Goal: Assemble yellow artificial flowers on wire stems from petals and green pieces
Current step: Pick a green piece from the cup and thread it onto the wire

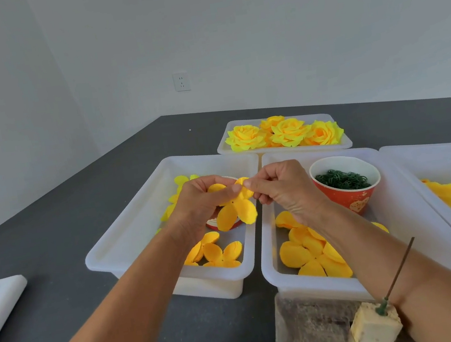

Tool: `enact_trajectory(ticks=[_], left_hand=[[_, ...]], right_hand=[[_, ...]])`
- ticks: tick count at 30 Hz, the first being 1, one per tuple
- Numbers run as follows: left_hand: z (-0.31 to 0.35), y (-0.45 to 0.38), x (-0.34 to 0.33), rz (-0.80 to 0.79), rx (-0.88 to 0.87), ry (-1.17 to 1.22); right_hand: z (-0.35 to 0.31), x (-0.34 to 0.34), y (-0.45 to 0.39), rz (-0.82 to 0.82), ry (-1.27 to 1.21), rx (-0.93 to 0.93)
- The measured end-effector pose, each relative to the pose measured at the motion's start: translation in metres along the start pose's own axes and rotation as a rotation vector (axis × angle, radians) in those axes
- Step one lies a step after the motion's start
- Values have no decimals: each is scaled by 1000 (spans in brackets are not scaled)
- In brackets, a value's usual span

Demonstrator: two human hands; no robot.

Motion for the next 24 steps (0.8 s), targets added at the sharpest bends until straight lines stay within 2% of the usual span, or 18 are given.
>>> enact_trajectory(ticks=[2, 5, 8, 10, 12, 16, 18, 22, 24], left_hand=[[2, 1, 3, 60, -27, 42], [5, 2, 10, 238, -102, 70], [6, 2, 12, 296, -129, 109], [6, 2, 11, 212, -108, 153], [7, 2, 8, 136, -94, 151], [6, 3, 5, 126, -127, 1], [5, 2, 5, 46, -71, 81], [6, 2, -2, -280, 94, 291], [7, 2, -4, -319, 85, 309]], right_hand=[[-2, -4, 1, -11, -32, 5], [-5, -6, 2, -102, -59, -20], [-6, -10, 4, -214, 92, 25], [-5, -11, 4, -215, 140, 36], [-5, -9, 2, -149, 75, 15], [-5, -2, 2, -55, -50, 6], [-6, -4, 2, -105, -157, 9], [-11, -13, 1, -225, -570, -82], [-10, -12, -1, -222, -585, -109]])
Point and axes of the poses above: each hand's wrist, its own y-axis away from the middle knuckle, its own x-axis out of the back of the hand, z = x × y, the point moved 4 cm from there along -y, towards the middle knuckle, and after that the axes turned 10 degrees about x, right-handed, at the moved point
